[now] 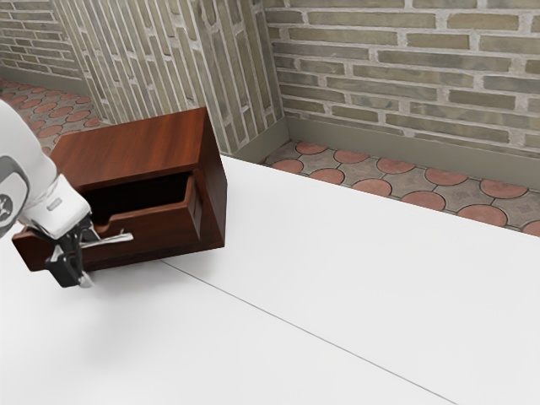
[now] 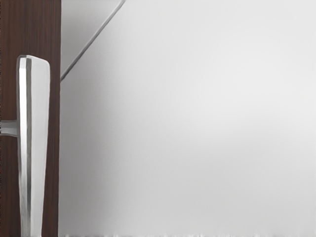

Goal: Pull the drawer handle with one arm to open the drawer

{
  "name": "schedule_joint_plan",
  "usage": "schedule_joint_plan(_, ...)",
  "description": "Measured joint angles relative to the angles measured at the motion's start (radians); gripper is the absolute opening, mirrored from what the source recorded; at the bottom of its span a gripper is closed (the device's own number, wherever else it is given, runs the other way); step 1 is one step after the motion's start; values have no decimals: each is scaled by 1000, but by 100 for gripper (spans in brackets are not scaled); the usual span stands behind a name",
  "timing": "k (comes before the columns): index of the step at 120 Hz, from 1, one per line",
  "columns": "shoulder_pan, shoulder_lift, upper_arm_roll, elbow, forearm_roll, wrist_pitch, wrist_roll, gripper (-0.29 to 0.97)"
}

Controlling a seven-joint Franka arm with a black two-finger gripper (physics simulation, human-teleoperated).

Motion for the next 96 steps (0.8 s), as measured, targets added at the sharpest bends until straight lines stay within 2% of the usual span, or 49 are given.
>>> schedule_joint_plan(96,9,-147,-27,-130,-1,6,0,67)
